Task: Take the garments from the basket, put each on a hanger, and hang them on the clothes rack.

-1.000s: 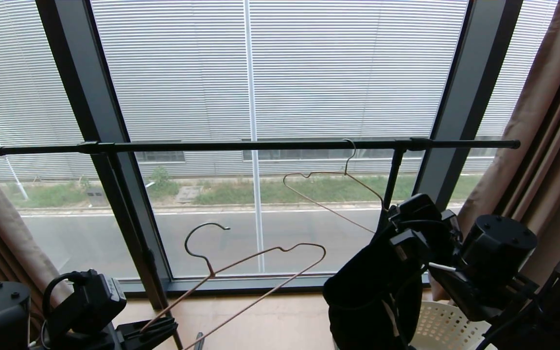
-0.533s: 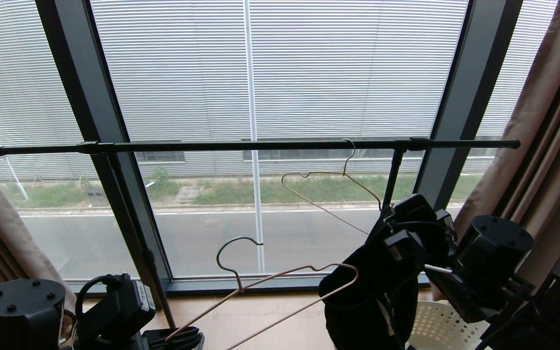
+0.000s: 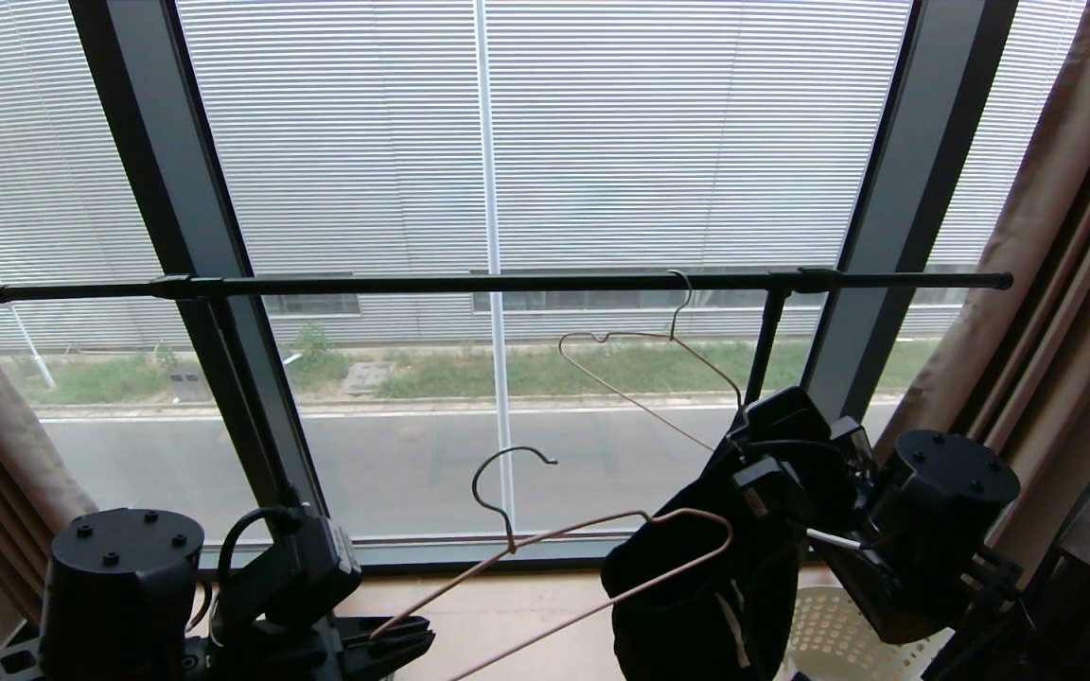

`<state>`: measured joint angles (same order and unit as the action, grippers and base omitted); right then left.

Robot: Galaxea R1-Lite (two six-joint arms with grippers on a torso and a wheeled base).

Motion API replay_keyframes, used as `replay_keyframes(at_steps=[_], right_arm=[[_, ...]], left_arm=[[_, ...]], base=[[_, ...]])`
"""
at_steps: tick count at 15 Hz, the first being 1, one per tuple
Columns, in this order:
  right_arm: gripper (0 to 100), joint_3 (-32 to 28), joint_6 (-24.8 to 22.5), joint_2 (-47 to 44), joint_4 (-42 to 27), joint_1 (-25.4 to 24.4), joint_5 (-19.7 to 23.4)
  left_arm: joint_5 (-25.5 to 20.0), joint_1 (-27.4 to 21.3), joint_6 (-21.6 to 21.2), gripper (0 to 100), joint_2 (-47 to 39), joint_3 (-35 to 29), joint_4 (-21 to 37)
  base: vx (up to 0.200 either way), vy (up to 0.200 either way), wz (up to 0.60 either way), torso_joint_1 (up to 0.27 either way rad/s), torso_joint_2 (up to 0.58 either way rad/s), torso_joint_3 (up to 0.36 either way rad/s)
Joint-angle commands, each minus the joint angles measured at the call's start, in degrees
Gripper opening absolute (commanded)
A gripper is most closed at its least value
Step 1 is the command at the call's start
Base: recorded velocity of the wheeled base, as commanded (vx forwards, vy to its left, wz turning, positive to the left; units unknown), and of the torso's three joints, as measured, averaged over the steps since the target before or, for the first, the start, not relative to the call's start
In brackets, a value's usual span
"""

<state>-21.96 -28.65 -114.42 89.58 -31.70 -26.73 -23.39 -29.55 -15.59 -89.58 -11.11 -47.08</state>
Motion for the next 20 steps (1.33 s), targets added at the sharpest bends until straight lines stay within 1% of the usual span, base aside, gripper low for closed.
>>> replay_keyframes(at_steps=[1,2,3,5,6,7,8,9,11,12,13,15,16,17,18,19,20], right_arm=[[0,-0.02,-0.09,0.08,0.42,-0.21,-0.34],[0,-0.02,-0.71,0.25,0.42,-0.38,-1.74],[0,-0.11,-2.64,0.60,0.42,-1.44,-5.43],[0,-1.07,-3.96,0.95,0.42,-4.34,-9.56],[0,-1.60,-4.57,0.78,0.42,-5.04,-10.71],[0,-2.74,-4.84,0.69,0.42,-6.27,-12.47],[0,-3.27,-4.84,0.78,0.16,-6.62,-12.90],[0,-4.06,-4.84,0.87,-0.89,-7.33,-13.34],[0,-4.68,-4.84,0.51,-1.51,-8.38,-14.57],[0,-4.76,-4.84,0.43,-1.51,-8.47,-14.66],[0,-5.64,-4.84,-0.63,-1.51,-9.17,-15.89],[0,-6.35,-4.84,-1.07,-1.51,-9.79,-16.07],[0,-8.10,-4.84,-1.59,-1.60,-10.58,-17.91],[0,-10.04,-4.84,-1.86,-2.13,-10.40,-18.79],[0,-11.44,-4.84,-1.95,-2.56,-9.79,-18.79],[0,-11.71,-4.84,-1.95,-2.56,-9.53,-18.79],[0,-13.11,-4.84,-2.74,-2.56,-9.00,-18.97]], left_arm=[[0.10,-0.16,-0.32,0,-3.59,-2.61,-0.03],[0.10,-0.16,-0.32,0,-4.82,-4.63,-0.03],[0.10,-0.42,-0.05,0,-6.14,-6.12,-0.03],[0.19,-0.95,-0.05,0,-7.45,-6.47,-0.12],[0.19,-0.95,0.04,0,-7.72,-7.09,-0.47],[0.19,-0.95,0.04,0,-8.86,-7.18,-1.88],[0.28,-1.04,0.12,0,-9.65,-6.82,-2.93],[0.37,-1.04,0.12,0,-10.97,-5.42,-6.09],[0.45,-1.12,0.12,0,-12.90,-3.66,-10.05],[0.45,-1.12,0.12,0,-12.99,-3.66,-10.14],[0.72,-1.12,0.12,0,-14.57,-3.48,-12.33],[1.25,-1.12,0.12,0,-15.19,-3.48,-13.04],[1.33,-1.12,0.12,0,-15.28,-2.96,-13.30],[1.33,-1.12,0.12,0,-15.01,-2.43,-13.74],[1.33,-1.12,0.12,0,-15.01,-1.81,-14.97],[1.33,-1.12,0.12,0,-15.01,-1.64,-15.41],[1.25,-1.21,0.12,0,-15.01,-0.41,-17.43]], base=[[0.000,0.000,0.00,0.000,0.00,0.000],[0.000,0.000,0.00,0.000,0.00,0.000],[0.000,0.000,0.00,0.000,0.00,0.000],[0.000,0.000,0.00,0.000,0.00,0.000],[0.000,0.000,0.00,0.000,0.00,0.000],[0.000,0.000,0.00,0.000,0.00,0.000],[0.000,0.000,0.00,0.000,0.00,0.000],[0.000,0.000,0.00,0.000,0.00,0.000],[0.000,0.000,0.00,0.000,0.00,0.000],[0.000,0.000,0.00,0.000,0.00,0.000],[0.000,0.000,0.00,0.000,0.00,0.000],[0.000,0.000,0.00,0.000,0.00,0.000],[0.000,0.000,0.00,0.000,0.00,0.000],[0.000,0.000,0.00,0.000,0.00,0.000],[0.000,0.000,0.00,0.000,0.00,0.000],[0.000,0.000,0.00,0.000,0.00,0.000],[0.000,0.000,0.00,0.000,0.00,0.000]])
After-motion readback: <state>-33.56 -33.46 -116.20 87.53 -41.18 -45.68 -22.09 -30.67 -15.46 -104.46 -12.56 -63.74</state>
